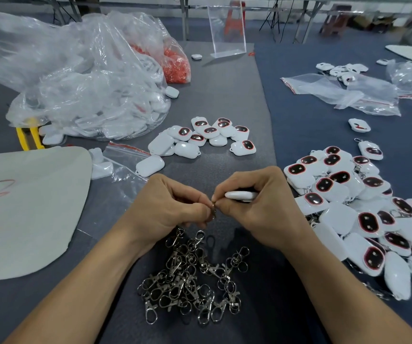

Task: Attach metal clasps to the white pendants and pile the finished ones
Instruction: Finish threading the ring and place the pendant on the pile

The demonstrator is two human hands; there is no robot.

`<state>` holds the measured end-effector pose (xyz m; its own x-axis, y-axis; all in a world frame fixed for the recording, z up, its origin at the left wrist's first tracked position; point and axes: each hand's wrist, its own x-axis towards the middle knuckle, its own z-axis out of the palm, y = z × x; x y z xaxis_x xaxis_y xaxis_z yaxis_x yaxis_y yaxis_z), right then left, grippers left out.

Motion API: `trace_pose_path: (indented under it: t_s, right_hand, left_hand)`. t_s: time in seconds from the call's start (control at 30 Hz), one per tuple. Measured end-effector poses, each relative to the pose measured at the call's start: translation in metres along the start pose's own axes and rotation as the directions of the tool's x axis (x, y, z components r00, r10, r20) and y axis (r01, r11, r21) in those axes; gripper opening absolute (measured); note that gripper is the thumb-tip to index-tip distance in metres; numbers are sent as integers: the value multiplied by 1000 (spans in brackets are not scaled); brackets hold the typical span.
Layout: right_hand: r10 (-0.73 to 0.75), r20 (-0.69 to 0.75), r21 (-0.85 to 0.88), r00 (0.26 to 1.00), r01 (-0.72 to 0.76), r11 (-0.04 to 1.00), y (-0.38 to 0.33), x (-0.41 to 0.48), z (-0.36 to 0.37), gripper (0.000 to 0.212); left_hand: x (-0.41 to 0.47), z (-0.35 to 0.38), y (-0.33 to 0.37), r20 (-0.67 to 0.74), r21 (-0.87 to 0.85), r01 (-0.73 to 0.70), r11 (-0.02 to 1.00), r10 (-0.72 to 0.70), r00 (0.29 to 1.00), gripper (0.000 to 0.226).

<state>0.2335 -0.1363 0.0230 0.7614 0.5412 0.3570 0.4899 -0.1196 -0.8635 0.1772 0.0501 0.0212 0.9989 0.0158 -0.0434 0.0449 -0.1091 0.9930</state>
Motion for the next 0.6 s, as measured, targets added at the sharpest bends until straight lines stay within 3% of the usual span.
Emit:
trace_pose_path:
  t_s: [0.2, 0.3, 0.4, 0.5, 0.6]
  right_hand:
    - [68, 2, -22, 998, -68, 997, 0, 1, 2, 16]
    - [296, -118, -60, 948, -304, 951, 6, 3, 4, 15]
    - [447, -177, -62, 877, -463, 884, 9, 7, 4, 39]
    - [474, -136, -68, 870, -486, 872, 10, 9, 5, 31]
    - [433, -102, -155, 896, -444, 882, 10, 8, 4, 11]
  left_hand:
    - [-1, 7, -6, -127, 37, -53, 998, 57, 990, 18]
    - [-2, 11, -6, -353, 232, -123, 965, 202, 914, 12]
    - [-5, 9, -6, -437, 654, -35, 756, 416, 798, 20]
    - [-2, 9, -10, -308, 865, 75, 495, 408, 860, 8]
    - [1, 13, -13, -169, 898, -20, 439, 387, 907, 7]
